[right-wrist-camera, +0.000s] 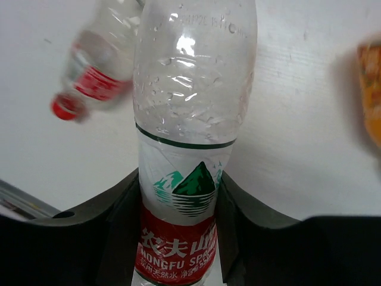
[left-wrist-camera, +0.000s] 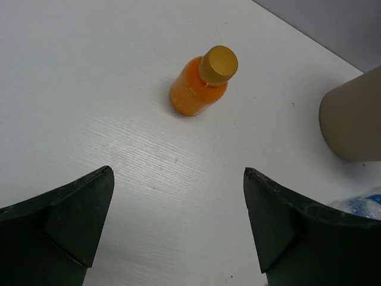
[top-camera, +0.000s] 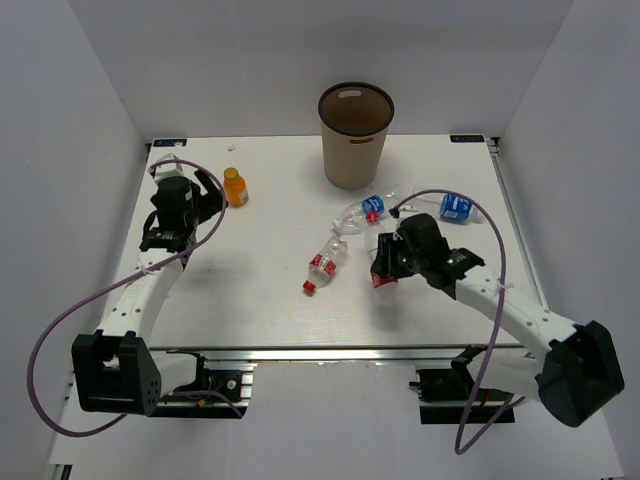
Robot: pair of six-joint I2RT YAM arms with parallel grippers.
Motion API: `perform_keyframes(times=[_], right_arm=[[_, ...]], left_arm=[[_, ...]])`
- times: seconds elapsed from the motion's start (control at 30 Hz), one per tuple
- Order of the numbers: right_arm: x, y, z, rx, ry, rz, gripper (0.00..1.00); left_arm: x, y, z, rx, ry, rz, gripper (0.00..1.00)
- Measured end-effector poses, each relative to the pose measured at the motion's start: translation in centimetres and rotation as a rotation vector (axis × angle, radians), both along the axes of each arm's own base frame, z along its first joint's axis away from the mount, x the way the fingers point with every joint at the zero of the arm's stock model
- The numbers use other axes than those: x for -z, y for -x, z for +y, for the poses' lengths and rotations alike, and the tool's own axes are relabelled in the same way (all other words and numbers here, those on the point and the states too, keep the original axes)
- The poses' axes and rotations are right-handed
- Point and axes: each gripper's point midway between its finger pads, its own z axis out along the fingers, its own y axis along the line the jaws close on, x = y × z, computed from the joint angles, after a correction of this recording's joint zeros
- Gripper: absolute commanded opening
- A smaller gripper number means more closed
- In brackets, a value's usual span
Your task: Put the plastic bottles in the bin
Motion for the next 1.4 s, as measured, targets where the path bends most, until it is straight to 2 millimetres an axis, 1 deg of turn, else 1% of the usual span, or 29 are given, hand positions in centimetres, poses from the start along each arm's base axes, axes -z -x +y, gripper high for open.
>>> perform_keyframes(times=[0.07, 0.13, 0.23, 0.3, 0.33, 0.37, 0.4, 0.47, 0.5, 0.53, 0.57, 0.6, 0.63, 0.67, 0.77, 0.83, 0.9, 0.93, 0.97, 1.0, 1.03, 1.07, 1.1, 1.17, 1.23, 1.33, 1.4], right_arm=[[-2.9, -0.6, 0.8, -0.039, -0.039, -0.066, 0.33], [-6.5, -2.2, 1.8, -0.062, -0.072, -0.155, 0.34], [-13.0, -6.0, 3.4, -0.079, -0.103, -0.328, 0.31], [-18.7, -9.8, 4.8, -0.072, -0.136, -0.48, 0.32], [-21.2, -11.9, 5.3, -0.066, -0.15, -0.544, 0.33], [-24.2, -14.1, 5.9, -0.059, -0.169, -0.618, 0.34], [-26.7, -16.3, 6.3, -0.05, -0.183, -0.691, 0.32], [-31.4, -20.8, 7.1, -0.028, -0.201, -0.835, 0.33], [-33.3, -23.1, 7.5, -0.021, -0.205, -0.907, 0.38], [-35.0, -25.1, 7.9, -0.012, -0.207, -0.976, 0.4], [-35.8, -26.8, 8.1, -0.004, -0.199, -1.021, 0.45], [-36.3, -28.7, 8.2, 0.011, -0.187, -1.074, 0.48], [-36.2, -30.2, 8.4, 0.022, -0.175, -1.113, 0.49], [-35.6, -31.5, 8.5, 0.028, -0.165, -1.14, 0.5], [-31.4, -35.3, 9.0, 0.04, -0.135, -1.155, 0.56], [-27.5, -37.5, 9.4, 0.036, -0.124, -1.129, 0.56], [-23.7, -39.1, 9.6, 0.037, -0.113, -1.087, 0.6], [-22.1, -39.8, 9.5, 0.039, -0.106, -1.066, 0.63], [-20.8, -40.3, 9.4, 0.042, -0.1, -1.048, 0.71], [-19.6, -40.6, 9.2, 0.045, -0.095, -1.029, 0.76], [-18.8, -40.7, 9.0, 0.046, -0.089, -1.015, 0.81], [-18.5, -40.8, 8.9, 0.05, -0.087, -1.013, 0.87], [-18.8, -40.8, 8.5, 0.057, -0.091, -1.023, 0.89], [-19.5, -40.6, 8.1, 0.066, -0.091, -1.039, 0.89], [-20.7, -40.1, 7.7, 0.076, -0.095, -1.054, 0.89], [-24.2, -38.9, 7.1, 0.089, -0.112, -1.099, 0.89], [-27.3, -37.7, 6.5, 0.101, -0.129, -1.137, 0.89]], left_arm=[[0.5, -0.1, -0.2, 0.011, 0.002, 0.013, 0.98], [0.8, -0.2, -0.4, 0.022, 0.002, 0.023, 0.98], [0.9, -0.2, -0.6, 0.035, 0.004, 0.025, 0.98], [0.8, -0.2, -0.8, 0.051, 0.007, 0.025, 0.98], [0.9, -0.2, -0.9, 0.057, 0.008, 0.025, 0.98], [0.9, -0.2, -1.1, 0.066, 0.009, 0.025, 0.98], [0.8, -0.2, -1.2, 0.076, 0.01, 0.024, 0.98], [0.9, -0.2, -1.6, 0.102, 0.012, 0.025, 0.98], [0.9, -0.3, -1.8, 0.114, 0.014, 0.024, 0.98], [1.0, -0.3, -2.1, 0.128, 0.016, 0.026, 0.98], [1.2, -0.5, -2.2, 0.139, 0.018, 0.028, 0.98], [1.5, -0.6, -2.5, 0.155, 0.023, 0.034, 0.98], [1.8, -0.7, -2.7, 0.167, 0.026, 0.045, 0.98], [2.2, -0.8, -3.1, 0.186, 0.034, 0.057, 0.98], [3.6, -1.1, -4.2, 0.24, 0.059, 0.095, 0.98], [4.2, -1.0, -4.8, 0.276, 0.075, 0.11, 0.98], [4.4, -1.0, -5.3, 0.305, 0.087, 0.116, 0.98], [4.4, -1.0, -5.5, 0.315, 0.091, 0.115, 0.98], [4.3, -0.9, -5.7, 0.328, 0.094, 0.114, 0.98], [4.3, -0.9, -5.9, 0.337, 0.097, 0.113, 0.98], [4.2, -0.9, -6.1, 0.347, 0.1, 0.111, 0.98], [4.2, -0.9, -6.2, 0.354, 0.103, 0.11, 0.98], [4.1, -1.0, -6.3, 0.361, 0.105, 0.107, 0.98], [4.1, -1.0, -6.6, 0.375, 0.112, 0.105, 0.98], [4.0, -1.0, -6.9, 0.393, 0.119, 0.1, 0.98], [3.8, -0.9, -7.6, 0.435, 0.134, 0.096, 0.98], [3.7, -0.8, -8.3, 0.469, 0.143, 0.094, 0.98]])
